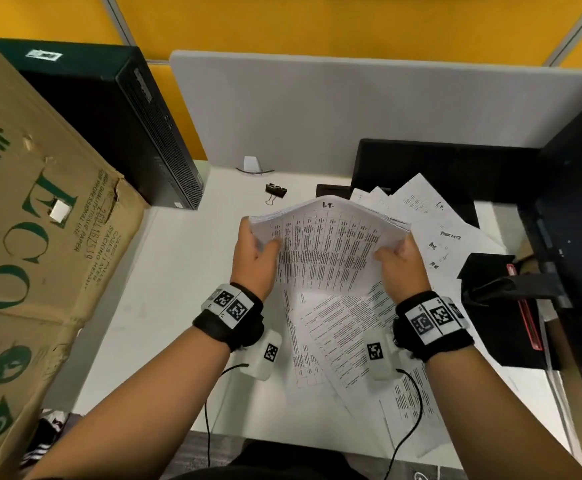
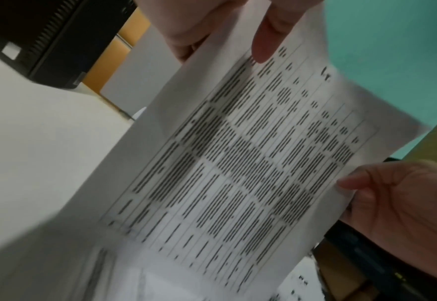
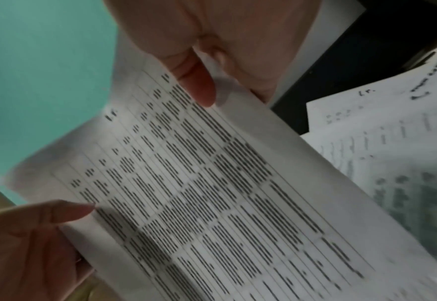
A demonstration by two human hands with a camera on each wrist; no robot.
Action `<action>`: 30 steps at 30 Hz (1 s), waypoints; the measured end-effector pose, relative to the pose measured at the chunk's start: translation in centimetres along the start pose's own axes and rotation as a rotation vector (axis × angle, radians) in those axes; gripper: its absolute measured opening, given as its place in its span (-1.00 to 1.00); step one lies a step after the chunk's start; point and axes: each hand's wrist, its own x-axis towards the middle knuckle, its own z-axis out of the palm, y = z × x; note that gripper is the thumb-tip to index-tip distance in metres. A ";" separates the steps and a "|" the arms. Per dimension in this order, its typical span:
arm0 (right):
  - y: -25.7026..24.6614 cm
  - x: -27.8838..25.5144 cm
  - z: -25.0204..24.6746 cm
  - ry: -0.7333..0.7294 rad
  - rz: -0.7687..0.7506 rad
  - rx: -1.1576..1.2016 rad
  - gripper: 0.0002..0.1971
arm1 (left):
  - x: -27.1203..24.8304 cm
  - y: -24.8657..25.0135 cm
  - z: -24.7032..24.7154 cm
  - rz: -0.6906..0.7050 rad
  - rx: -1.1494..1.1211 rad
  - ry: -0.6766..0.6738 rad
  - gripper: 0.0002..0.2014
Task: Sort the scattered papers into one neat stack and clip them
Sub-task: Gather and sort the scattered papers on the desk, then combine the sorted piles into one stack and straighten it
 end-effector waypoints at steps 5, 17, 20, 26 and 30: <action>3.3 0.9 0.8 -0.005 0.057 -0.036 -0.52 | -0.6 -3.7 0.2 -0.056 0.112 -0.020 -0.65; 4.6 4.6 2.5 -0.228 0.089 -0.291 -0.64 | 4.9 -3.3 -3.1 -0.175 0.409 0.059 -0.90; 6.2 5.7 0.9 -0.147 0.153 -0.557 -0.53 | 6.5 -4.9 -8.5 -0.309 0.494 0.036 -0.87; 8.6 7.6 -2.9 0.066 0.293 -1.178 -0.34 | 6.5 -7.6 -19.5 -0.600 0.836 0.019 -0.58; 10.3 8.0 -3.3 0.060 0.334 -1.225 -0.28 | 5.5 -9.5 -22.8 -0.726 0.927 0.009 -0.46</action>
